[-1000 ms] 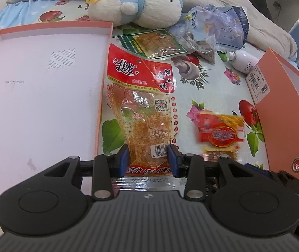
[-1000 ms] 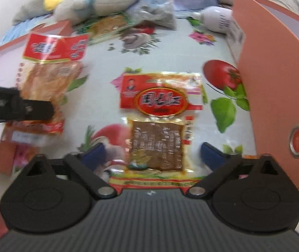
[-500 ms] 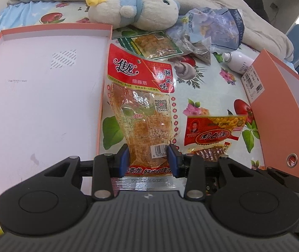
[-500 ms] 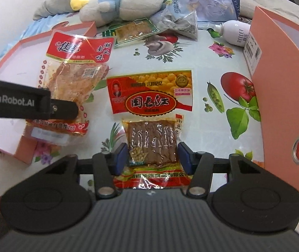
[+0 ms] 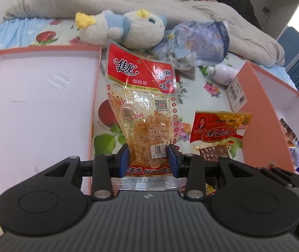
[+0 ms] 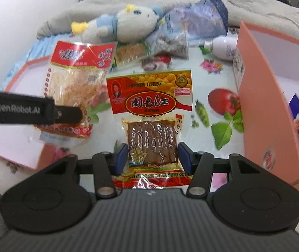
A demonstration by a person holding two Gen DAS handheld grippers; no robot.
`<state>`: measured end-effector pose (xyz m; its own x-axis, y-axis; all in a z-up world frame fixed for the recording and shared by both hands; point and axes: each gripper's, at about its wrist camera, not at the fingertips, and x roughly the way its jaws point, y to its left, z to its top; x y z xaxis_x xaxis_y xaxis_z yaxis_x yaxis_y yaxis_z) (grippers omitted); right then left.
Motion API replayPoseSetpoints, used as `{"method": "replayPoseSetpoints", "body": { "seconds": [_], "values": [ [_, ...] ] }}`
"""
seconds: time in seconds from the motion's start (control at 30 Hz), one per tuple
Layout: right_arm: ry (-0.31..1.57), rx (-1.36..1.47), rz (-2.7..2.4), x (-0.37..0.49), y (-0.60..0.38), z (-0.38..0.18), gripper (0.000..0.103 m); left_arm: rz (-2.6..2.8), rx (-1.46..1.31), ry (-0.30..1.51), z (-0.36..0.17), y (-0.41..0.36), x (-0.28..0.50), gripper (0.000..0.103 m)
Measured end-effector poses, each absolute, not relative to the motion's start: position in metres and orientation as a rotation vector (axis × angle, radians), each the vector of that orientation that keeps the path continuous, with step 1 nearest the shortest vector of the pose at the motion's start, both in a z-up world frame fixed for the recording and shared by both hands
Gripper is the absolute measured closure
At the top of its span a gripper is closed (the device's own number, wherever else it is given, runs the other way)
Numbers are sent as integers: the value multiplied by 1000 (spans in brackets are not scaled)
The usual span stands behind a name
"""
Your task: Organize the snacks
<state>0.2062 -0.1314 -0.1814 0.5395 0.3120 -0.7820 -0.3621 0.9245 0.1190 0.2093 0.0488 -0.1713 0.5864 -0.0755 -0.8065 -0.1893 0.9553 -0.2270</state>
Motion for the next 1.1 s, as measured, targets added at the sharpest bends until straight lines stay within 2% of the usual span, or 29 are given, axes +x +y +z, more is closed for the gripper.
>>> {"method": "replayPoseSetpoints", "body": {
  "seconds": [0.57, 0.9, 1.1],
  "values": [
    [767, 2, 412, 225, -179, -82, 48, 37, -301, 802, -75, 9, 214, 59],
    [642, 3, 376, 236, -227, -19, 48, -39, -298, 707, -13, -46, 237, 59],
    [592, 10, 317, 247, -271, -2, 48, -105, -248, 661, 14, -99, 260, 59]
  ]
}}
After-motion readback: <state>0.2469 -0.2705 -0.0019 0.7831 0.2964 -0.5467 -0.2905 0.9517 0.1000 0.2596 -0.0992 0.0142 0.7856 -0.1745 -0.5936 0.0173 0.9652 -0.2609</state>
